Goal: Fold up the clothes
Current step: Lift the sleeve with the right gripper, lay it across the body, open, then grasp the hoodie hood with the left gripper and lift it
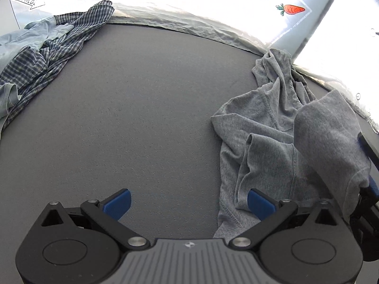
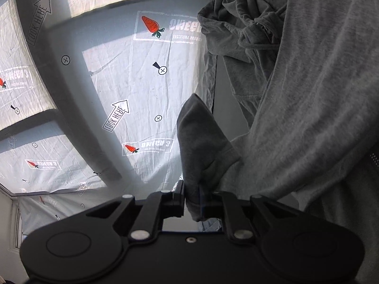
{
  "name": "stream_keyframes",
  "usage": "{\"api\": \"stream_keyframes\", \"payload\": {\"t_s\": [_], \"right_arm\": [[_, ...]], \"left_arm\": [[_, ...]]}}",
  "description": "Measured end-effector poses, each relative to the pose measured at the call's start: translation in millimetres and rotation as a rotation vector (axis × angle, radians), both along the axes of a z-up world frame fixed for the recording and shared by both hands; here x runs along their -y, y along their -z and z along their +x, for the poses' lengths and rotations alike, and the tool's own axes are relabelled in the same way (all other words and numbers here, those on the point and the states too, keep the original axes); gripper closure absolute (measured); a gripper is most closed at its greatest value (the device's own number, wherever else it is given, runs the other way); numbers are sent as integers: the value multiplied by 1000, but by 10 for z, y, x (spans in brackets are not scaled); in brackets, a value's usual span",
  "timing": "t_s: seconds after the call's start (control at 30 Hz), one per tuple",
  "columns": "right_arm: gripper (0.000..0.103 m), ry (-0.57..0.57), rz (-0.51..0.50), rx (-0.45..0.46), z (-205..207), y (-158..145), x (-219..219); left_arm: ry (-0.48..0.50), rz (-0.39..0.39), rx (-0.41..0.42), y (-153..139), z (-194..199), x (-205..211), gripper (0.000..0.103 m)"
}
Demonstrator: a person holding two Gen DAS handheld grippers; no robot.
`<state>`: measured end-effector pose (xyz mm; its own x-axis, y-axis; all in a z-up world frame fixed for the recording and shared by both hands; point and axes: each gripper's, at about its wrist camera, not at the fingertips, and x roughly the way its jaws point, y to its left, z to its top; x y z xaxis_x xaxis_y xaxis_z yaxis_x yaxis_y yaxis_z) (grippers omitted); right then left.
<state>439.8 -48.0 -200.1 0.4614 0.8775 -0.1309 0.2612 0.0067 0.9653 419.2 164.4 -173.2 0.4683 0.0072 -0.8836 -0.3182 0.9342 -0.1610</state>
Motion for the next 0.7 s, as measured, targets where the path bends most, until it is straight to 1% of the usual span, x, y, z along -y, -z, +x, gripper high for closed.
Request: {"api": "stream_keyframes", "payload": {"t_s": [0.13, 0.17, 0.2, 0.23, 0.27, 0.37, 0.43, 0.47, 0.53, 0.7], "right_arm": [[85, 69, 2, -175, -75, 330, 142], [82, 82, 5, -203, -102, 386, 186], [75, 90, 7, -217, -125, 407, 229], [70, 96, 8, -224, -145, 414, 269], [64, 100, 10, -226, -158, 409, 313], [64, 119, 9, -208, -181, 348, 462], [62, 140, -1, -182, -181, 300, 599], [60, 149, -7, -168, -180, 271, 677], [58, 168, -29, -147, -192, 228, 834], [58, 239, -80, -133, -285, 211, 1292]], "left_arm": [[9, 8, -22, 75, -6, 14, 0], [14, 4, -24, 85, -17, 28, 0], [23, 0, -21, 84, -31, 48, 0], [33, -7, -16, 76, -43, 75, 0], [48, -19, -3, 60, -60, 111, 0], [113, -48, 36, -27, -100, 267, 0], [177, -33, 61, -95, -127, 426, 0], [208, -22, 72, -129, -140, 509, 0], [265, 10, 88, -185, -165, 690, 0], [355, 38, 74, -180, -179, 1085, 0]]}}
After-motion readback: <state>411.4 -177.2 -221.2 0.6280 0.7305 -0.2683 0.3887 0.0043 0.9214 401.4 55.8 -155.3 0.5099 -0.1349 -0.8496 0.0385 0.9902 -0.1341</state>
